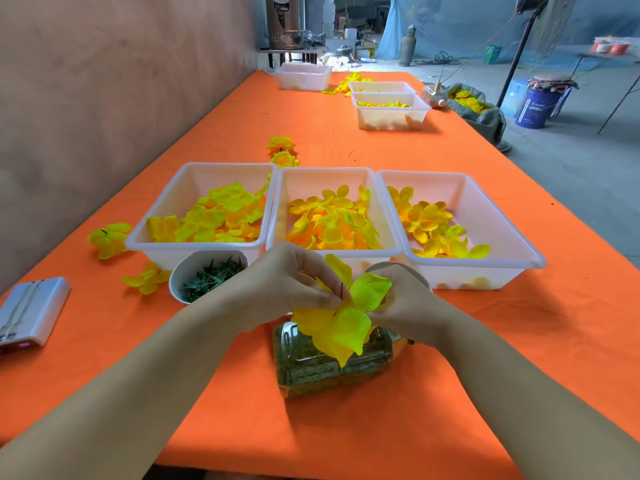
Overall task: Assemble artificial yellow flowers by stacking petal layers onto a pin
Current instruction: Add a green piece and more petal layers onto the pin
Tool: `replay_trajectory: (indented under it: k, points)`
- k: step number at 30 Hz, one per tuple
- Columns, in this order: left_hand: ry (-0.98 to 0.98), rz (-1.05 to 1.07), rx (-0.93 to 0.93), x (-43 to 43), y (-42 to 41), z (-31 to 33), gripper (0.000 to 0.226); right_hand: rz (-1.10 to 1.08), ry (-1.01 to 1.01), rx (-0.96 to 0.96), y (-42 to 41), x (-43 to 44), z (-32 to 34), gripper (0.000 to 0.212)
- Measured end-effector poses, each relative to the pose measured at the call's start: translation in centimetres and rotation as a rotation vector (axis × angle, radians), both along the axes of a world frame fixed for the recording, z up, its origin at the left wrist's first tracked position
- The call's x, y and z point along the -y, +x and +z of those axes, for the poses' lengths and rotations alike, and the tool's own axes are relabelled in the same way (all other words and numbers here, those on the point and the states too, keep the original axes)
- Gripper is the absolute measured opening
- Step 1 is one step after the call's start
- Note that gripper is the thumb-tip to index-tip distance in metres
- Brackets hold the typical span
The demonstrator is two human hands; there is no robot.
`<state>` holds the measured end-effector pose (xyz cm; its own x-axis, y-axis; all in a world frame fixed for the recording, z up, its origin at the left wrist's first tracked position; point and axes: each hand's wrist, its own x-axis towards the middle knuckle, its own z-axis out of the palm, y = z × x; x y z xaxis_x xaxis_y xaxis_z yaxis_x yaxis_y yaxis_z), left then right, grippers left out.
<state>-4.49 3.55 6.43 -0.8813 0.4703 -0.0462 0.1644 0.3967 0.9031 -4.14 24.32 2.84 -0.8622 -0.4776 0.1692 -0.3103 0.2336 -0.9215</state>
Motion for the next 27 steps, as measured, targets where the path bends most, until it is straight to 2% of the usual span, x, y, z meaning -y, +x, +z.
replay_trajectory:
  k: [4,6,10,16,22,27]
  points:
    - [-0.042,0.027,0.023,-0.1,0.1,0.1,0.005,0.063,-0.019,0.0,0.0,-0.1,0.0,0.055]
    - [-0.073,0.053,-0.007,-0.1,0.3,0.0,0.004,0.083,-0.024,0.008,-0.1,-0.1,0.0,0.057]
    - [-0.118,0.114,-0.053,-0.4,0.7,0.1,0.005,0.089,-0.046,0.051,-0.3,-0.1,-0.3,0.045]
    - [-0.027,0.224,0.003,-0.7,1.8,-0.1,0.008,0.095,-0.064,0.083,-0.4,-0.2,-0.6,0.02]
    - [-0.077,0.27,-0.093,-1.0,2.4,-0.8,0.011,0.11,-0.104,0.134,-0.3,0.0,-0.6,0.045]
    - [-0.167,0.218,-0.163,-0.8,2.0,-0.4,0.011,0.15,-0.124,0.145,-0.3,-0.2,-0.5,0.042]
